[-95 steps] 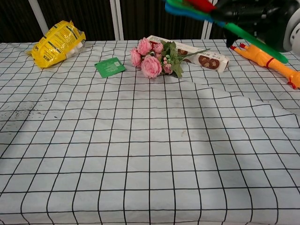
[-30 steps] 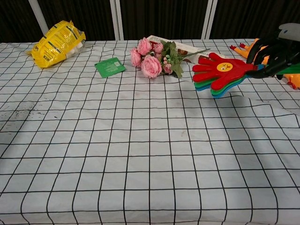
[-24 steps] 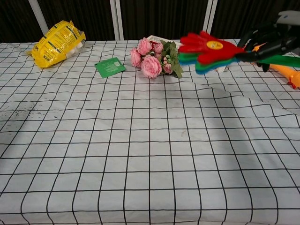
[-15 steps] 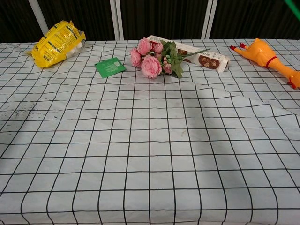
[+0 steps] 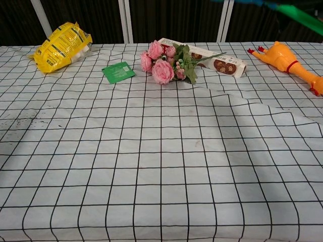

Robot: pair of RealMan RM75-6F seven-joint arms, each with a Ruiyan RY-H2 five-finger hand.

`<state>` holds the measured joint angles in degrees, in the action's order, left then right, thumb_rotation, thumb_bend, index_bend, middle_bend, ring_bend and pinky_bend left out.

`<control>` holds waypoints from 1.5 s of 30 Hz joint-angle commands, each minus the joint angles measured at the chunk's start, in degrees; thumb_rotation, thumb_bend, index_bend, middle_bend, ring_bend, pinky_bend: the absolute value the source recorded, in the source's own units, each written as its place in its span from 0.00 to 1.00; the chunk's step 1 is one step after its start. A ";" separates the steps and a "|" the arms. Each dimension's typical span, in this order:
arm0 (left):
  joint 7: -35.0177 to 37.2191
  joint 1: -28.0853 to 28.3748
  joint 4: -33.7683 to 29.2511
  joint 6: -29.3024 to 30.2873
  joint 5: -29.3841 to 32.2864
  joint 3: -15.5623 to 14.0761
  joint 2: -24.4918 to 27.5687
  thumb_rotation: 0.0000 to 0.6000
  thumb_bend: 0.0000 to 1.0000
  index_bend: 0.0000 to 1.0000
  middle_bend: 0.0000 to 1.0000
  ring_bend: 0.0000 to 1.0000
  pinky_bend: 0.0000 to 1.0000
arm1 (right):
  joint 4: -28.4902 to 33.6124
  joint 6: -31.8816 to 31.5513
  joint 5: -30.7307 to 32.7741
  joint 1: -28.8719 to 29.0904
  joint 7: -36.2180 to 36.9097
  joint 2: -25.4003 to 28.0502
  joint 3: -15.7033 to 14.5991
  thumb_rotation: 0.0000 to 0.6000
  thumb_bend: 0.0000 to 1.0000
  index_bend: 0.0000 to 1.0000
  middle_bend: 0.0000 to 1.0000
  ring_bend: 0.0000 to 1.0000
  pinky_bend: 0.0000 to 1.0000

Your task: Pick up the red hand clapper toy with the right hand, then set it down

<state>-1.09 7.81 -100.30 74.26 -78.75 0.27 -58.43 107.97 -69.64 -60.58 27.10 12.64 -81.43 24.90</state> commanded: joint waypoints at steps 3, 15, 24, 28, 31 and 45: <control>-0.15 0.04 -0.07 -0.13 0.15 -0.01 -0.04 1.00 0.00 0.00 0.00 0.00 0.00 | -8.98 6.34 -0.49 3.05 -11.69 1.77 -7.20 1.00 0.78 0.92 0.76 0.64 0.63; -0.23 0.05 -0.30 -0.35 0.36 -0.09 0.14 1.00 0.00 0.00 0.00 0.00 0.00 | -17.33 8.61 1.96 4.48 -14.72 -4.54 -10.32 1.00 0.75 0.92 0.75 0.64 0.63; 0.19 0.08 -0.32 -0.53 -0.08 -0.32 0.29 1.00 0.00 0.00 0.00 0.00 0.00 | -21.93 10.41 2.85 5.01 -18.41 -7.05 -12.76 1.00 0.35 0.64 0.41 0.32 0.34; 0.23 0.04 -0.27 -0.36 -0.09 -0.26 0.28 1.00 0.00 0.00 0.00 0.00 0.00 | -22.19 11.75 4.03 5.30 -20.31 -6.77 -13.47 1.00 0.19 0.30 0.15 0.11 0.18; 0.19 0.03 -0.26 -0.34 0.01 -0.22 0.25 1.00 0.00 0.00 0.00 0.00 0.00 | -22.32 11.60 4.89 5.39 -22.36 -6.74 -13.82 1.00 0.13 0.19 0.06 0.07 0.16; -0.75 -0.11 0.04 0.27 -0.08 -0.16 0.06 1.00 0.00 0.00 0.00 0.00 0.00 | -15.13 2.75 1.52 0.80 -31.08 0.67 -18.52 1.00 0.08 0.05 0.00 0.03 0.16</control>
<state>-1.78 7.71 -100.30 74.49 -78.82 0.10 -58.36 91.07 -64.87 -57.32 29.48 -17.97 -82.63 7.58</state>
